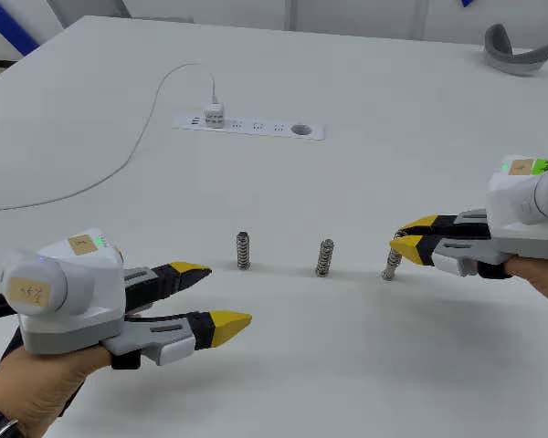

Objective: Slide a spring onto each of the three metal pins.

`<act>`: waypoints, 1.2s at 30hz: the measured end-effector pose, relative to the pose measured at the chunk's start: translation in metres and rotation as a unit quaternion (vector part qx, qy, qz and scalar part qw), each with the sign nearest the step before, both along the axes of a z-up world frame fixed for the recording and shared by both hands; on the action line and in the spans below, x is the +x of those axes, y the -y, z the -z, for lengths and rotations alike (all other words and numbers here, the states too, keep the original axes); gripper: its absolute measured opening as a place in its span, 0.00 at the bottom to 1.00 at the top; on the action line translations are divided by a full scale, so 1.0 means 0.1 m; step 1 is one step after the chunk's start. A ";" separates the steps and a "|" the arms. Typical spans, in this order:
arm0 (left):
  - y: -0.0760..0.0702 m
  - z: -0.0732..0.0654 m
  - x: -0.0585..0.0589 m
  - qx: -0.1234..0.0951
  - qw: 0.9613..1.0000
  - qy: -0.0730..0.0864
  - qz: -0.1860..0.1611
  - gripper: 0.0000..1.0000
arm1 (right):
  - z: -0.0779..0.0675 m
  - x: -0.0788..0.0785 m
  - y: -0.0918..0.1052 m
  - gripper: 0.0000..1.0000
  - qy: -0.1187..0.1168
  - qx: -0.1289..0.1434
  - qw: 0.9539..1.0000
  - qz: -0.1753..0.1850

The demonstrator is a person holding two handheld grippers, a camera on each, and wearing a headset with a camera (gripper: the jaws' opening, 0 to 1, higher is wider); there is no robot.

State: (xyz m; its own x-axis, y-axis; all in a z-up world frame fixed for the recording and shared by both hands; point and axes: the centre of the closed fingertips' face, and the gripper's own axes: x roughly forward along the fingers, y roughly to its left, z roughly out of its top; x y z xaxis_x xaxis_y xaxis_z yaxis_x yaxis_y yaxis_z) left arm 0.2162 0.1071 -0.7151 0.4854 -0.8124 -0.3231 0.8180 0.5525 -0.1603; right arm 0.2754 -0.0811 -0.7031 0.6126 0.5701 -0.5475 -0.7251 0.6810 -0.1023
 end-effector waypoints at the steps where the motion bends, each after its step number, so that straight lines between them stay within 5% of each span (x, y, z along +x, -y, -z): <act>1: 0.00 0.00 0.00 0.000 1.000 0.000 0.000 0.52 | 0.01 0.00 0.00 0.12 -0.001 -0.001 1.000 0.000; 36: -0.03 -0.04 0.01 -0.002 1.000 0.003 -0.008 0.52 | 0.20 0.01 -0.01 0.16 -0.013 -0.012 1.000 0.006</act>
State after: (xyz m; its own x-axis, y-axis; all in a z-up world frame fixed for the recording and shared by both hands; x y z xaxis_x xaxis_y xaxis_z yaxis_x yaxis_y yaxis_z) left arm 0.2174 0.1101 -0.7106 0.5005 -0.8058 -0.3165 0.8099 0.5650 -0.1577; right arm 0.2766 -0.0802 -0.7235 0.6048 0.5496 -0.5763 -0.7198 0.6868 -0.1003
